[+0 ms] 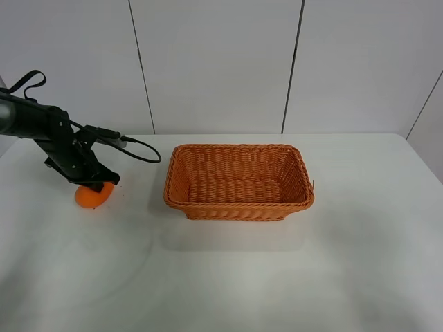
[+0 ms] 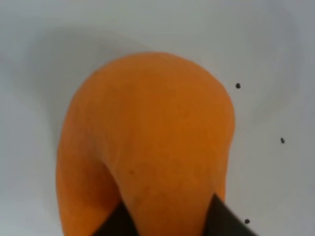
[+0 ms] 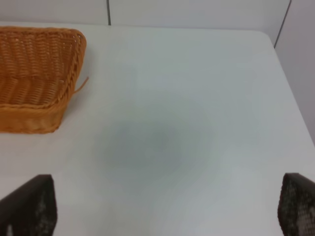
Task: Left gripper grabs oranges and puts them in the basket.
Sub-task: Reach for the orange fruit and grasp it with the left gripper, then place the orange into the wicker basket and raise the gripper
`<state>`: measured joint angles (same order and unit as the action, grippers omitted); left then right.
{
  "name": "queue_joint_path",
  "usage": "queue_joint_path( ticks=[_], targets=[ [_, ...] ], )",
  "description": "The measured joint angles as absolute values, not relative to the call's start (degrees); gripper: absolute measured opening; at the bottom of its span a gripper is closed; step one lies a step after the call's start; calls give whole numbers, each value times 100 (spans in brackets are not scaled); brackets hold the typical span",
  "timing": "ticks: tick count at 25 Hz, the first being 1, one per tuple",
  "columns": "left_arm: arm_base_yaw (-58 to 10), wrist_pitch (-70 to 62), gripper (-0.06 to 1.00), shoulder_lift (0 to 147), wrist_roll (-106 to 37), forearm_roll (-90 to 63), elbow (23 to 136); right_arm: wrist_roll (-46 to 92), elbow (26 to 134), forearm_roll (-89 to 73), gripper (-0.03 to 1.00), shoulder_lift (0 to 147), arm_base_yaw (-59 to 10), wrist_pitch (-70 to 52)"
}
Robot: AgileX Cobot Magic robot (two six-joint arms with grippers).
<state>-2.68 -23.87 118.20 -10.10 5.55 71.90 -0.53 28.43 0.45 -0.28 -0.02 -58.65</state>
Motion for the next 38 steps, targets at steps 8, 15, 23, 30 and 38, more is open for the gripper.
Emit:
queue_joint_path(
  ticks=[8,15,23,30,38],
  targets=[
    [-268,-2527,22,11790,-1000,566,7197,-53,2843,45,69,-28,-2,-5865],
    [-268,-2708,22,11611,-998,549,7197,-53,2843,45,69,-28,-2,-5865],
    [-268,-3157,22,10926,-993,374,7180,-53,2843,45,69,-28,-2,-5865],
    [-268,-3870,22,9991,-1043,55,7180,-53,2843,45,69,-28,-2,-5865],
    [-483,-4358,22,9101,-1308,-487,7180,-53,2843,45,69,-28,-2,-5865]
  ],
)
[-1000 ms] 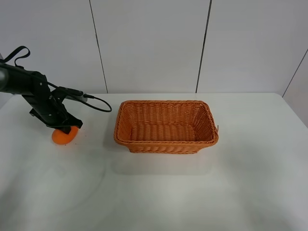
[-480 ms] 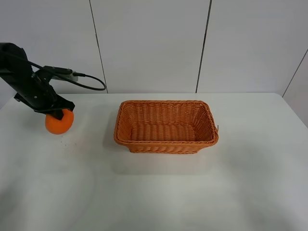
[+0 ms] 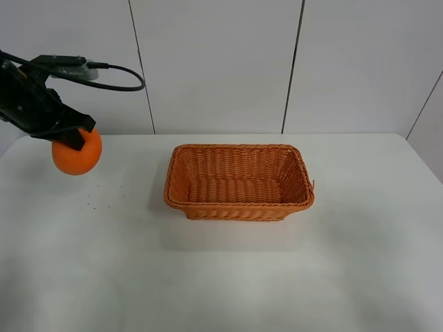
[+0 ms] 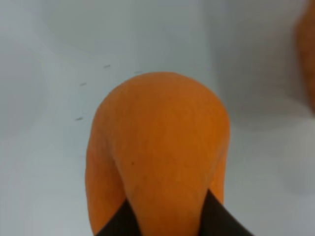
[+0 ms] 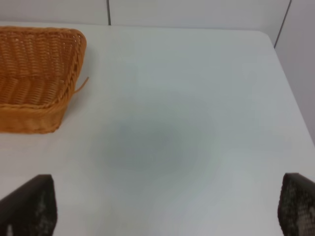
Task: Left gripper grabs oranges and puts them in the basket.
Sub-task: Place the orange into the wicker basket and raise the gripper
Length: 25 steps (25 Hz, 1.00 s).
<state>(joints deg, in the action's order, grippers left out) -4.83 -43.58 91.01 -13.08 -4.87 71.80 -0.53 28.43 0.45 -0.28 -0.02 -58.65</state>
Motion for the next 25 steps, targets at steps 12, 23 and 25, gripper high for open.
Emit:
queue_joint_path(
  ticks=[12,23,25],
  targets=[
    [-2544,-4206,22,9763,-1119,-617,8167,-53,2843,45,69,-28,-2,-5865],
    [-3330,-4177,22,11605,-878,-633,9982,-53,2843,45,69,-28,-2,-5865],
    [-3360,-4172,22,11876,-836,-658,10245,-53,2843,45,69,-28,-2,-5865]
  ],
)
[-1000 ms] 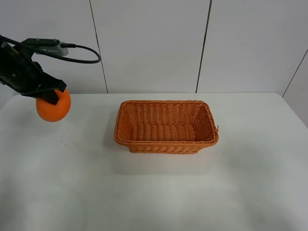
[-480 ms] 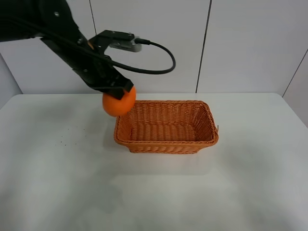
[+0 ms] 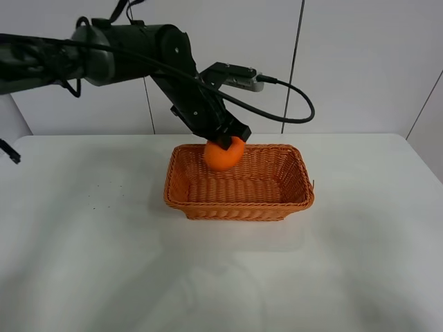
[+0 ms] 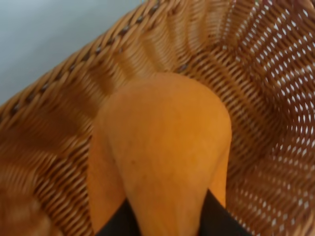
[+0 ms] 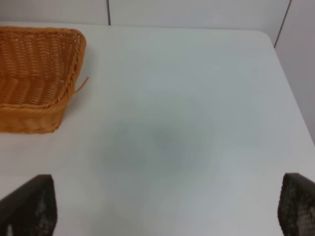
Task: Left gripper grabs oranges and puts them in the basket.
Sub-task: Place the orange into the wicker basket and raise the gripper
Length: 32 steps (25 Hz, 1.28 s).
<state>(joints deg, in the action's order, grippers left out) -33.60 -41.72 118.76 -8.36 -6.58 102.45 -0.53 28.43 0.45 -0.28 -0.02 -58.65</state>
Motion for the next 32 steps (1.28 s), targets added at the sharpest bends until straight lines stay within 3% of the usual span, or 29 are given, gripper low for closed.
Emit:
queue_joint_path(
  ticks=[7,32],
  targets=[
    [-3379,-4161,22,12537,-819,-797,10710,-53,2843,45,69,-28,-2,-5865],
    [-3379,-4020,23,13052,-814,-824,10723,-53,2843,45,69,-28,-2,-5865]
  ],
)
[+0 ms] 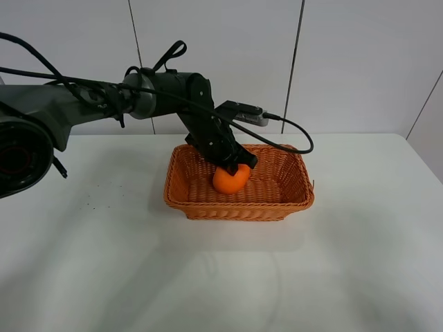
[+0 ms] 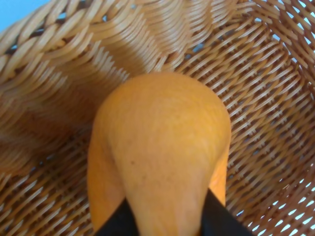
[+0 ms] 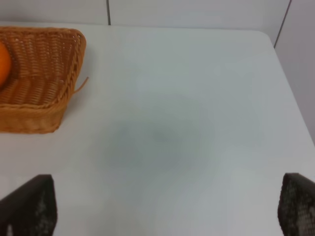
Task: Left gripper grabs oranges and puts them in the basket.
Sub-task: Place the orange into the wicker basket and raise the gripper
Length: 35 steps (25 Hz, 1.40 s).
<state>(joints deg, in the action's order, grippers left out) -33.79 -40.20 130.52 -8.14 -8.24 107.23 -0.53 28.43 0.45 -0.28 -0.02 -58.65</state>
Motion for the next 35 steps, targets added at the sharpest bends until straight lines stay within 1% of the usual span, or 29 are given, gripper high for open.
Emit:
queue_joint_path(
  ticks=[1,2,6,7,8,10,14,26,35],
  targets=[
    [-3379,-4020,26,13052,-814,-818,10723,-53,2843,45,69,-28,-2,-5865],
    [-3379,-4026,32,13052,-814,-812,10723,-53,2843,45,69,-28,-2,-5865],
    [-3379,-4026,65,13052,-814,-807,10723,-53,2843,45,69,-28,-2,-5865],
    [-3379,-4026,71,13052,-814,-807,10723,-53,2843,45,69,-28,-2,-5865],
    [-3379,-4026,77,13052,-814,-807,10723,-53,2843,45,69,-28,-2,-5865],
    [-3379,-4026,82,13052,-814,-800,10723,-53,2843,45,69,-28,-2,-5865],
    [-3379,-4020,85,13052,-814,-801,10725,-53,2843,45,69,-28,-2,-5865],
    [-3379,-4020,86,12857,-814,-778,10802,-53,2843,45,69,-28,-2,-5865],
    [-3366,-4342,86,12473,-577,-121,10914,-53,2843,45,69,-28,-2,-5865]
  ],
)
